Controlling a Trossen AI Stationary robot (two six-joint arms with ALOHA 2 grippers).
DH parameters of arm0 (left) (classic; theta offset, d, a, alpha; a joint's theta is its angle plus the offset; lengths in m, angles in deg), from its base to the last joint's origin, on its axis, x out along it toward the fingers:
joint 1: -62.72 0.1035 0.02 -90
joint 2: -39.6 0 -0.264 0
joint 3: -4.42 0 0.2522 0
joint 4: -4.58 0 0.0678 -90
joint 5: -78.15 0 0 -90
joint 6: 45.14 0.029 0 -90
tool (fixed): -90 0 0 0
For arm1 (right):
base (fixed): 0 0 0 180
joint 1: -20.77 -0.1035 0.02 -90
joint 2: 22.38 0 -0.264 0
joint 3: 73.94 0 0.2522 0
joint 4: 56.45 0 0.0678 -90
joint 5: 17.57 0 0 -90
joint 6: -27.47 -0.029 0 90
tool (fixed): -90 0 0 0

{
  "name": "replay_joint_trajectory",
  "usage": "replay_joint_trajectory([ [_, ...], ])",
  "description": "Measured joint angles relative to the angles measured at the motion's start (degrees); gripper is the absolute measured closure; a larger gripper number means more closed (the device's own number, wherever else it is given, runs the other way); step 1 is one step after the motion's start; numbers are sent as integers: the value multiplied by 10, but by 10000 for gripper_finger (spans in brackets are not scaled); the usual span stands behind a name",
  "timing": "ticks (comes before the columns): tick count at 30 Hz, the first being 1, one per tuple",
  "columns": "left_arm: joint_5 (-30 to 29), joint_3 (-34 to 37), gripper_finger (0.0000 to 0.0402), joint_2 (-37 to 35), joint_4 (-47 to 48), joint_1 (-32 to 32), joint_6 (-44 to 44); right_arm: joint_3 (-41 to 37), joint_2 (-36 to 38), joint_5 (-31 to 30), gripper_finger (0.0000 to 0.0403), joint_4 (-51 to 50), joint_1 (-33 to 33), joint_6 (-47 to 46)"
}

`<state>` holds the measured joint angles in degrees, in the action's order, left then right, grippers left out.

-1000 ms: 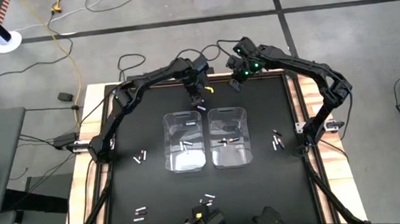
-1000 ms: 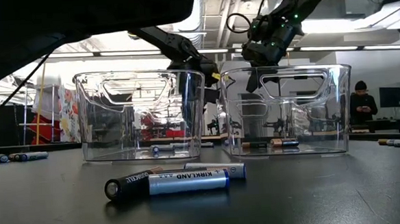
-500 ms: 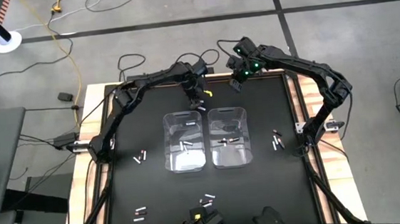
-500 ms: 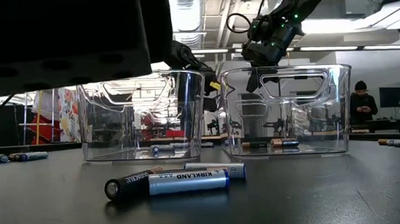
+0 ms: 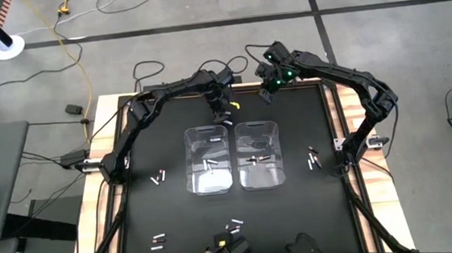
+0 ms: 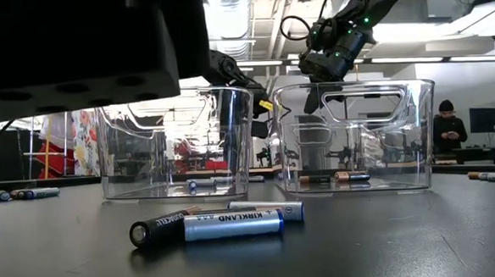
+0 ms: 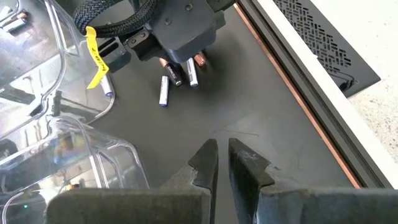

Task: Sort batteries
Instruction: Put the black battery into the right transparent bin

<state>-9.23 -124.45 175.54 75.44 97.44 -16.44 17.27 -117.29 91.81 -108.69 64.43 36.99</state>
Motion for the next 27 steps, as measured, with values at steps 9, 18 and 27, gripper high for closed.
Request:
replay_joint_trajectory([
  [9,-26,0,232,0,0,2,19,0,0,0,347,5,0,0],
  [18,-30,0,309,0,0,3,29,0,0,0,347,11,0,0],
  [27,-31,0,383,0,7,1,39,0,0,0,347,13,0,0],
])
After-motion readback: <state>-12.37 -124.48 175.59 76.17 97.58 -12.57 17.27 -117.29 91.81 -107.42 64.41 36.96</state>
